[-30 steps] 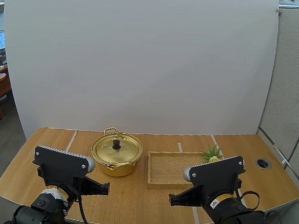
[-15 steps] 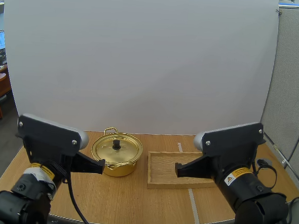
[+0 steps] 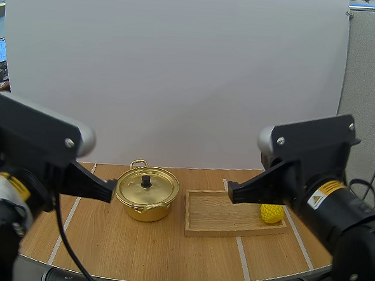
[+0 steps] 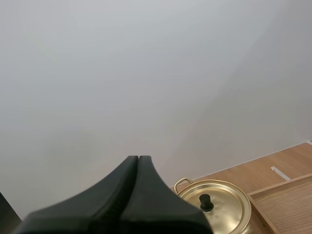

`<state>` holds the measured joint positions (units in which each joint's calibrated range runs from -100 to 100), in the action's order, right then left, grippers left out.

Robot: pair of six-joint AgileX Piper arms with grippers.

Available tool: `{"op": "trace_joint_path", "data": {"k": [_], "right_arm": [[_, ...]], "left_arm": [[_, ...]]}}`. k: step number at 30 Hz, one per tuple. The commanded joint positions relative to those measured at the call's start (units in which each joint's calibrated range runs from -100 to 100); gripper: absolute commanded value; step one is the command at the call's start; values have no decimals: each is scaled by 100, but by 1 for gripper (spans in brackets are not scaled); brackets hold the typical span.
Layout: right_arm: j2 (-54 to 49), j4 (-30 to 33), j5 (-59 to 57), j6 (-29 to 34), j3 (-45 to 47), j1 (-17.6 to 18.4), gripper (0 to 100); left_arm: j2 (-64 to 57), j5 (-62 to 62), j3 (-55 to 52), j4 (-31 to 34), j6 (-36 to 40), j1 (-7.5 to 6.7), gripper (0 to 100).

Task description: Open the pot, put the pineapple inside, and close it

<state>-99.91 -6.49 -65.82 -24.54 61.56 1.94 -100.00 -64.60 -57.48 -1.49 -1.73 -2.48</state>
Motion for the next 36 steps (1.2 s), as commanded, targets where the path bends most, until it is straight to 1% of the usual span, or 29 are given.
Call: {"op": "trace_joint_path", "data": {"k": [1, 6, 9, 10, 13, 16, 19, 24, 26, 31, 36], "right_arm": [[-9, 36, -936, -14, -433, -16, 0], [-9, 23, -2156, -14, -962, -16, 0], [-9, -49, -2946, -3, -1193, -16, 0], [-9, -77, -3418, -3, -1299, -16, 0], [-9, -130, -3418, -3, -1386, -16, 0], [-9, -130, -3418, -3, -1397, -16, 0], [139, -119, -3418, 148, -1401, -16, 0], [710, 130, -3418, 342, -1401, -16, 0], [995, 276, -3418, 371, -1401, -16, 0], [1671, 349, -3418, 456, -1401, -16, 0], [2218, 523, -3418, 670, -1389, -16, 0]], "left_arm": [[0, -630, 498, 13, 135, 21, 0], [0, -1813, 1218, 13, 640, 21, 0], [0, -2119, 1394, 13, 759, 21, 0], [0, -2199, 1413, 13, 759, 21, 0], [0, -2516, 1429, 13, 534, 21, 0], [0, -2550, 1415, 13, 531, 21, 0], [308, -2550, 1415, -36, 531, 21, 0], [1157, -2691, 1415, -259, 485, 21, 0], [1524, -2749, 1415, -483, 347, 21, 0], [2227, -2719, 1415, -1013, 127, 21, 0], [2785, -2647, 1415, -1161, -57, 21, 0]]}}
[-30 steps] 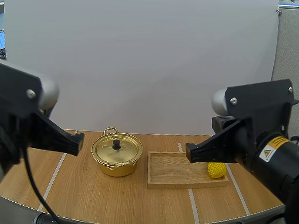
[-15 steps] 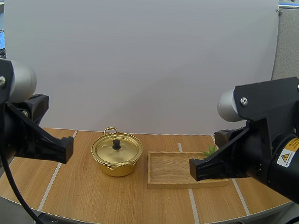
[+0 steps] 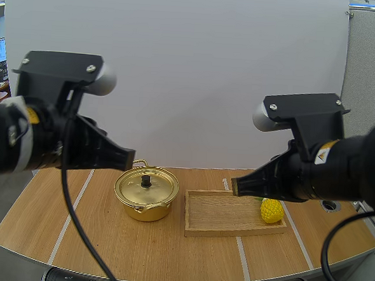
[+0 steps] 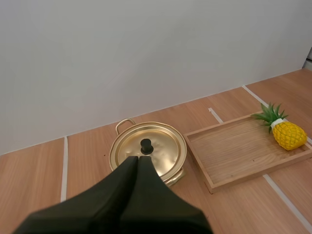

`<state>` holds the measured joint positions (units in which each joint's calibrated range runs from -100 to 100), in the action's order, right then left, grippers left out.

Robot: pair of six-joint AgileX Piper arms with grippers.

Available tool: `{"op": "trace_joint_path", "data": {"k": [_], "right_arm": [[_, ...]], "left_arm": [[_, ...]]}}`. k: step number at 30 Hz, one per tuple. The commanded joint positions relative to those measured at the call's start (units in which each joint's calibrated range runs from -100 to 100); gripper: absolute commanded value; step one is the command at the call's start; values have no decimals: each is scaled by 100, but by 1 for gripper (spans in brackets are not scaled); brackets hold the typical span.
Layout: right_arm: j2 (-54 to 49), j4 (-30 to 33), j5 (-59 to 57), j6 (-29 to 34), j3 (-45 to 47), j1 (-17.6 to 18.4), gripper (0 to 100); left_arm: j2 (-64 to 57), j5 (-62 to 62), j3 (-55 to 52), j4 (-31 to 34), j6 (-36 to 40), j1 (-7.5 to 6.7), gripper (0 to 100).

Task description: Open the pot, put the pineapple inside, and close it

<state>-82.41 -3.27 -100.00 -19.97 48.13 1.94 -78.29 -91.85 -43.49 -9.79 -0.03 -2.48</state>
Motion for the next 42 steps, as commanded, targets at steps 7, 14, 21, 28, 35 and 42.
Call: {"op": "trace_joint_path", "data": {"k": [7, 14, 21, 28, 35, 42], "right_arm": [[1014, 213, 0, 282, -46, -16, 0], [1566, 288, 0, 282, -46, -16, 0], [2012, 327, 0, 291, -46, -16, 0], [2207, 327, 0, 291, -46, -16, 0], [2207, 327, 0, 291, -46, -16, 59], [2207, 375, 0, 291, -46, -16, 100]], "left_arm": [[1283, 232, 16, -594, -757, 21, 0], [1871, 313, 16, -711, -906, 21, 0], [2510, 554, 16, -756, -971, 21, 0], [3026, 717, 16, -756, -980, 21, 0], [3331, 648, 16, -756, -969, 21, 22], [3333, 648, 16, -745, -1402, 21, 100]]}}
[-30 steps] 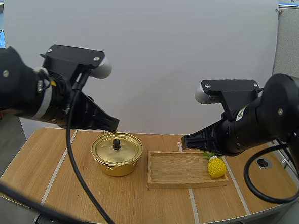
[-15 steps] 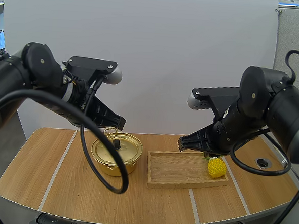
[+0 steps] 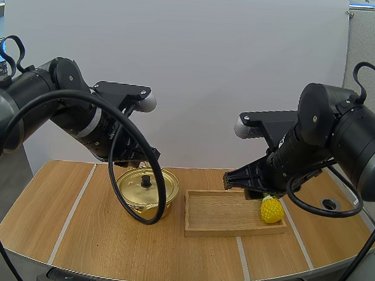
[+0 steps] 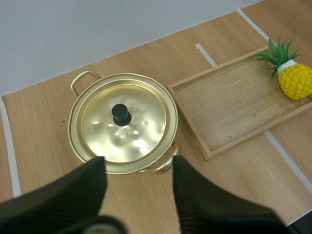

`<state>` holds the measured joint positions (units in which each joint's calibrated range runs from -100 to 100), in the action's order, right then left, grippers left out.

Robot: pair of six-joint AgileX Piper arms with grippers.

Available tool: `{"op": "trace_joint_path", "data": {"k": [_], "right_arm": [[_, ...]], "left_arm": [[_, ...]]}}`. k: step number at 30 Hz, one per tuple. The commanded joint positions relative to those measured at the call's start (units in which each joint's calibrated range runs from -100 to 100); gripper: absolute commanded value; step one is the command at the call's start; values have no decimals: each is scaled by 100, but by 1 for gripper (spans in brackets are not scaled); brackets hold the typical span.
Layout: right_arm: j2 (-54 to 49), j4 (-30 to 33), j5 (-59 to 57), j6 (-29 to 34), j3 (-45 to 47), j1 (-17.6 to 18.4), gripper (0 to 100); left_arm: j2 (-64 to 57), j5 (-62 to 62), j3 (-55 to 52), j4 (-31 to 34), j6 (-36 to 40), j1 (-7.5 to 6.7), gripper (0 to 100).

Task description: Open the pot, put the pineapple inside, and close it

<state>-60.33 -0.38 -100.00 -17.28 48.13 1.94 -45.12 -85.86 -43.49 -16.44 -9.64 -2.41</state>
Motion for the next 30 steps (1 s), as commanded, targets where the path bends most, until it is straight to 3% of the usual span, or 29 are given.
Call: {"op": "trace_joint_path", "data": {"k": [1, 13, 30], "right_arm": [[0, 143, 0, 21, -46, -16, 100], [0, 156, 0, 21, -46, -16, 100], [0, 156, 0, 21, -46, -16, 100]], "left_arm": [[16, 28, 16, -80, -598, 14, 100], [415, 297, 16, -348, -1605, 14, 100], [2718, 1242, 339, -348, -1842, 14, 100]]}}
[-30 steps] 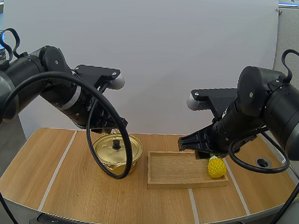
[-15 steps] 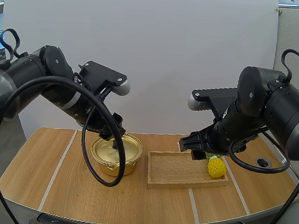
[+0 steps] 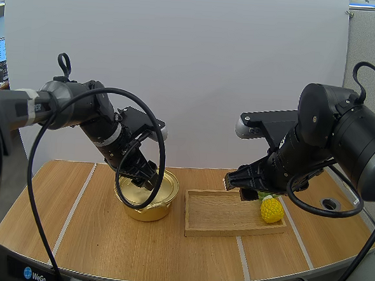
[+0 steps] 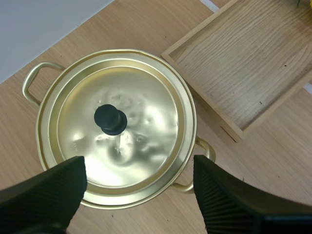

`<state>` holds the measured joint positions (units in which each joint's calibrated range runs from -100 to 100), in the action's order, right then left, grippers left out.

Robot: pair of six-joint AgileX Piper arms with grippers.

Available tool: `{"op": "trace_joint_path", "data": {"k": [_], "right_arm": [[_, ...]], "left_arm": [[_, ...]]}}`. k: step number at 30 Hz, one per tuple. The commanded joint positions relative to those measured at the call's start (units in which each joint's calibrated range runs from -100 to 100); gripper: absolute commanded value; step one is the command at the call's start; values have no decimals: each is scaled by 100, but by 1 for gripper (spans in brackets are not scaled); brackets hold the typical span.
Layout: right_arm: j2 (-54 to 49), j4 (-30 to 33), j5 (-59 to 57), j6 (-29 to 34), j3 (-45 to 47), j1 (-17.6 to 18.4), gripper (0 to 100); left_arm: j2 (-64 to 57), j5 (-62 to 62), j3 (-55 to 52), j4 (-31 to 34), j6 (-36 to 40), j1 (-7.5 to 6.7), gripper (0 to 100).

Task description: Open the pot, put the pineapple inside, and close it

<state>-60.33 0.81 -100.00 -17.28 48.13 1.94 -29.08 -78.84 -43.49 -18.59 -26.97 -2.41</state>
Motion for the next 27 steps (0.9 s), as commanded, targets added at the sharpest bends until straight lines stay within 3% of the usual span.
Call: {"op": "trace_joint_path", "data": {"k": [1, 10, 27], "right_arm": [[0, 37, 0, 21, -46, -16, 100], [0, 37, 0, 21, -46, -16, 100], [0, 37, 0, 21, -46, -16, 100]], "left_arm": [[1391, 540, 602, -133, -109, 14, 100], [2464, 401, 1503, -133, -98, 14, 100], [2986, 736, 1516, -85, -98, 14, 100]]}}
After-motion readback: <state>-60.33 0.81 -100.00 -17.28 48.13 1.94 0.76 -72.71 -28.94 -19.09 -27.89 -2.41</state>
